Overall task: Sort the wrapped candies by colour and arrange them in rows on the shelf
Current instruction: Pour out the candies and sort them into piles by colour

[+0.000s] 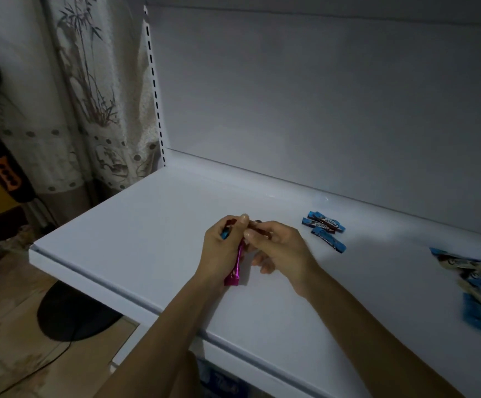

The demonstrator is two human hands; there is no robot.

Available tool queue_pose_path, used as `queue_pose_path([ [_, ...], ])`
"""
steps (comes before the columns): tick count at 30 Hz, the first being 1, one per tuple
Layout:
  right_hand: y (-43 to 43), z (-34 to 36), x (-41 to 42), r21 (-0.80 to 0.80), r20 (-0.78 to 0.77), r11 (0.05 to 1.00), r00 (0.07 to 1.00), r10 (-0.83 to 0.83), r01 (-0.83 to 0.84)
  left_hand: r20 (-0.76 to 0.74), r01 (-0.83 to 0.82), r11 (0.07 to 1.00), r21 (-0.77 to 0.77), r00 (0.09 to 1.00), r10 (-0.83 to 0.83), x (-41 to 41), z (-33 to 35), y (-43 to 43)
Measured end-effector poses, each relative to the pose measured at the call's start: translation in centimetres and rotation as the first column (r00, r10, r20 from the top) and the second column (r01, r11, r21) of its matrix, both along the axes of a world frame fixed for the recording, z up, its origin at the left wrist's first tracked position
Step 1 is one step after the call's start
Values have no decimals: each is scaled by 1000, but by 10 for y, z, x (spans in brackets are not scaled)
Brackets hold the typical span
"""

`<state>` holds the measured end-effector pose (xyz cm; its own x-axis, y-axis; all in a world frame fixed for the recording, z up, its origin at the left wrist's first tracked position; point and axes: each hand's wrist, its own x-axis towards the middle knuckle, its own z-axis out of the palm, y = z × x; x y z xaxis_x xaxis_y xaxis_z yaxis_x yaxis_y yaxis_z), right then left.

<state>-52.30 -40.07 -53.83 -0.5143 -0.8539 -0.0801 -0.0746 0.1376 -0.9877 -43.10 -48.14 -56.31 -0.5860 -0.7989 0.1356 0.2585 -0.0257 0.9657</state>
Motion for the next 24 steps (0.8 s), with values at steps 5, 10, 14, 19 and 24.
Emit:
queue_pose_path([
  [5, -10, -8, -4, -39, 4, 980, 981, -194, 194, 95, -34, 997, -76, 995, 41, -2, -5, -2],
  [10, -20, -6, -16, 91, -84, 978, 980, -179, 187, 144, -136, 975, -173, 976, 162, -6, -8, -1],
  [14, -33, -4, -23, 167, -26, 977, 991, -129, 131, 143, -206, 959, -193, 961, 235, -7, -11, -2],
  [19, -38, -5, -44, 221, -144, 952, 972, -184, 213, 164, -212, 959, -186, 956, 243, -7, -10, -2],
  [24, -31, -6, -62, 159, -129, 948, 958, -257, 276, 145, -172, 967, -187, 969, 200, -8, -7, -2],
])
